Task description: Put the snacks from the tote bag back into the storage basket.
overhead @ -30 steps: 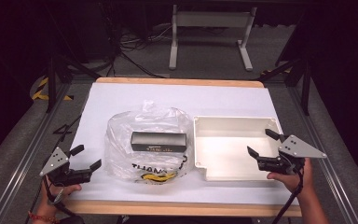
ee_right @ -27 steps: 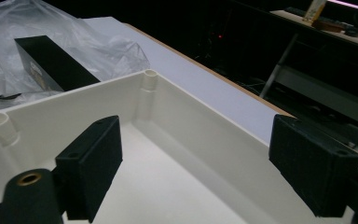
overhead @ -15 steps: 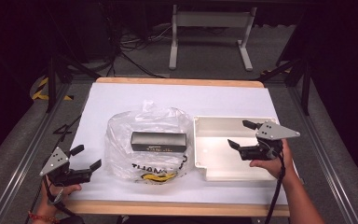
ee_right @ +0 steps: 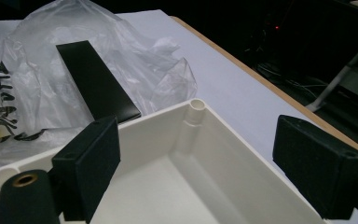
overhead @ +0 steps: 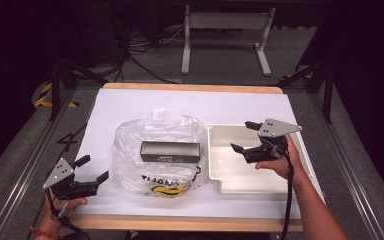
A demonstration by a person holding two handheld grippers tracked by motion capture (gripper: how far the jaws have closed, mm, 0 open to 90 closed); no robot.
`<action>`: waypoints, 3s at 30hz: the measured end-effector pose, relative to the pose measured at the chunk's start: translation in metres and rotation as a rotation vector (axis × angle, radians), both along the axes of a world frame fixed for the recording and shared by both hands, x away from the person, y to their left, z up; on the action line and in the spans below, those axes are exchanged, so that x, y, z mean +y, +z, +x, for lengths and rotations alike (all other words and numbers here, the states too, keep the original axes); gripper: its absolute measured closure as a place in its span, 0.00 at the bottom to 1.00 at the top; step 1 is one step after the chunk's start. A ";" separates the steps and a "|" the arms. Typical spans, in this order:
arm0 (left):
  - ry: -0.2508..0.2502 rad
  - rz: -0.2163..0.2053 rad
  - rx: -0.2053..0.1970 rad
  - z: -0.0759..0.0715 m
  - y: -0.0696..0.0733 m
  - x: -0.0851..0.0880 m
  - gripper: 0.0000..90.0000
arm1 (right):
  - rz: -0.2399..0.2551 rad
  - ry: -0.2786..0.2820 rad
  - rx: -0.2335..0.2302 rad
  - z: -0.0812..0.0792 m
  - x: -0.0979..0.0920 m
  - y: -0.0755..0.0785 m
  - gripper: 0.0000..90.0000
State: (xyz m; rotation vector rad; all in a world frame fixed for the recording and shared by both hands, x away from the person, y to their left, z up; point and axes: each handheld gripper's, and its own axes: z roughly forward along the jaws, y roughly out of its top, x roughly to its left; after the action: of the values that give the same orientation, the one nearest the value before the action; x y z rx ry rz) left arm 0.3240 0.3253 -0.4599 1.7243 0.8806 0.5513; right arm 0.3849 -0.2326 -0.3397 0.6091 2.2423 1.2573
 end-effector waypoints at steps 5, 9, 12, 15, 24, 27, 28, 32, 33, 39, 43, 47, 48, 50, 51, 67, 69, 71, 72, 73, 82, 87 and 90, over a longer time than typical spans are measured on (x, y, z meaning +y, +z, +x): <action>-0.004 0.001 -0.002 0.000 0.000 0.000 0.09 | -0.013 0.029 0.007 0.006 0.014 -0.001 0.19; -0.003 -0.004 -0.004 -0.001 0.000 0.000 0.09 | -0.020 0.051 0.010 0.010 0.022 -0.001 0.21; -0.008 0.000 -0.004 0.000 0.000 0.000 0.09 | -0.033 0.069 0.016 0.013 0.029 0.000 0.22; -0.008 -0.002 -0.006 -0.001 0.000 0.000 0.09 | -0.046 0.079 0.012 0.015 0.036 0.001 0.22; -0.010 0.002 -0.003 -0.001 0.000 0.000 0.09 | -0.071 0.129 0.039 0.026 0.056 0.004 0.23; -0.009 0.000 -0.004 0.000 0.000 0.000 0.09 | -0.077 0.144 0.039 0.028 0.061 0.005 0.23; -0.009 0.000 -0.005 0.000 0.000 0.000 0.10 | -0.082 0.145 0.038 0.028 0.062 0.005 0.23; -0.009 0.000 -0.004 -0.001 0.000 0.000 0.09 | -0.089 0.169 0.048 0.031 0.071 0.006 0.25; -0.009 0.000 -0.004 -0.001 0.000 0.000 0.09 | -0.088 0.177 0.052 0.032 0.073 0.006 0.27; -0.010 -0.003 -0.003 0.000 0.000 0.000 0.09 | -0.107 0.211 0.068 0.035 0.084 0.006 0.29; -0.010 -0.001 -0.004 0.000 0.000 0.000 0.09 | -0.113 0.218 0.071 0.038 0.089 0.005 0.29; -0.009 -0.001 -0.003 0.000 0.000 0.000 0.09 | -0.126 0.228 0.083 0.042 0.095 0.003 0.29; -0.009 -0.001 -0.002 0.000 0.000 0.000 0.09 | -0.131 0.237 0.090 0.043 0.097 0.003 0.29; -0.008 -0.002 -0.002 0.000 0.000 0.000 0.09 | -0.137 0.247 0.095 0.044 0.098 0.002 0.29; -0.008 -0.002 -0.001 0.000 0.000 0.000 0.09 | -0.150 0.255 0.097 0.045 0.100 0.002 0.29; -0.010 -0.002 -0.001 0.000 0.000 0.000 0.09 | -0.323 0.350 0.202 0.057 0.132 -0.015 0.30; -0.010 -0.002 0.000 0.000 0.000 0.000 0.09 | -0.340 0.363 0.208 0.058 0.136 -0.017 0.31; -0.009 0.000 -0.001 0.000 0.000 0.000 0.09 | -0.347 0.370 0.214 0.059 0.139 -0.018 0.31; -0.011 -0.001 0.001 0.000 0.000 0.000 0.09 | -0.354 0.377 0.217 0.060 0.140 -0.018 0.31; -0.011 -0.001 0.001 0.000 0.000 0.000 0.09 | -0.354 0.377 0.217 0.060 0.140 -0.018 0.31; -0.011 0.000 0.000 0.000 0.000 0.000 0.09 | -0.461 0.377 0.253 0.065 0.153 -0.024 0.33; -0.018 0.005 0.010 0.000 0.000 0.001 0.09 | -0.542 0.373 0.299 0.068 0.161 -0.030 0.34; -0.012 -0.003 0.000 0.000 0.000 0.000 0.09 | -0.586 0.365 0.318 0.072 0.166 -0.036 0.36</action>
State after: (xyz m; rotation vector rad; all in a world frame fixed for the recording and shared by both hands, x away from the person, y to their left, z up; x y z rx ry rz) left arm 0.3241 0.3257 -0.4599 1.7261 0.8701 0.5413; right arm 0.4572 -0.0665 -0.3754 0.1846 2.9066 0.6046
